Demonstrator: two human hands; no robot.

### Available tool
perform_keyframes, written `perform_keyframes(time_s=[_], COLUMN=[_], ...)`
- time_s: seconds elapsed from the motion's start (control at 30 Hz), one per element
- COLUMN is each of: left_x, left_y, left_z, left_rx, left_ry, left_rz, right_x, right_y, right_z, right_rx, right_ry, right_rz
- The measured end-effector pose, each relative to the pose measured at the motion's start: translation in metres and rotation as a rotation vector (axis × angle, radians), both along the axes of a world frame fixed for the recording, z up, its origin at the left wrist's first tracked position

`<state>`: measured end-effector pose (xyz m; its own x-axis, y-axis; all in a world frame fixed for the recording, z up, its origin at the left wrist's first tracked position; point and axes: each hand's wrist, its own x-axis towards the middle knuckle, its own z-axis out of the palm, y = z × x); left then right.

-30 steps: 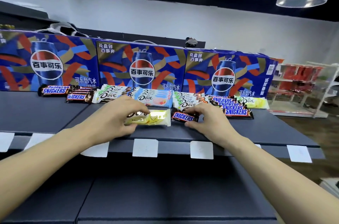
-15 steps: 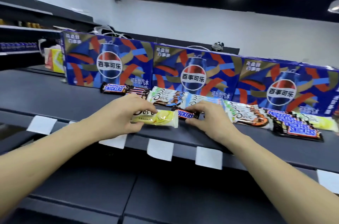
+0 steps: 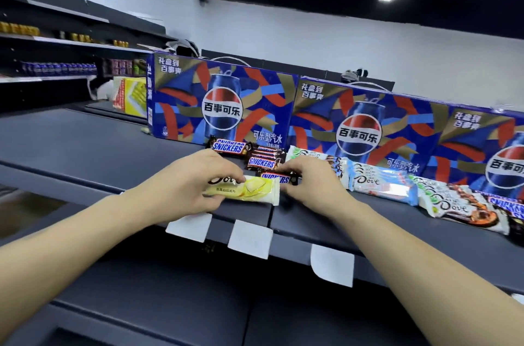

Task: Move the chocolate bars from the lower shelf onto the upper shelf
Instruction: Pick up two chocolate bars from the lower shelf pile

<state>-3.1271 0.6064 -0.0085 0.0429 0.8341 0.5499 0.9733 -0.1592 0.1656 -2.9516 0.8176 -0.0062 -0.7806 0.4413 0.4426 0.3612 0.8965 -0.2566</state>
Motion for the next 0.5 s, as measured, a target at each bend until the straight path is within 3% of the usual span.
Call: perform_keyframes(time_s=[0.5], left_x=[-0.031], left_y=[0.007], left_z=[-0.004], left_rx=[0.016], left_ry=[-0.031], left_rz=[-0.006], right_x=[-0.048], right_y=[0.009], right_z=[-0.004], right_rx=[0.026], right_ry=[0.010], right_rz=[-0.053])
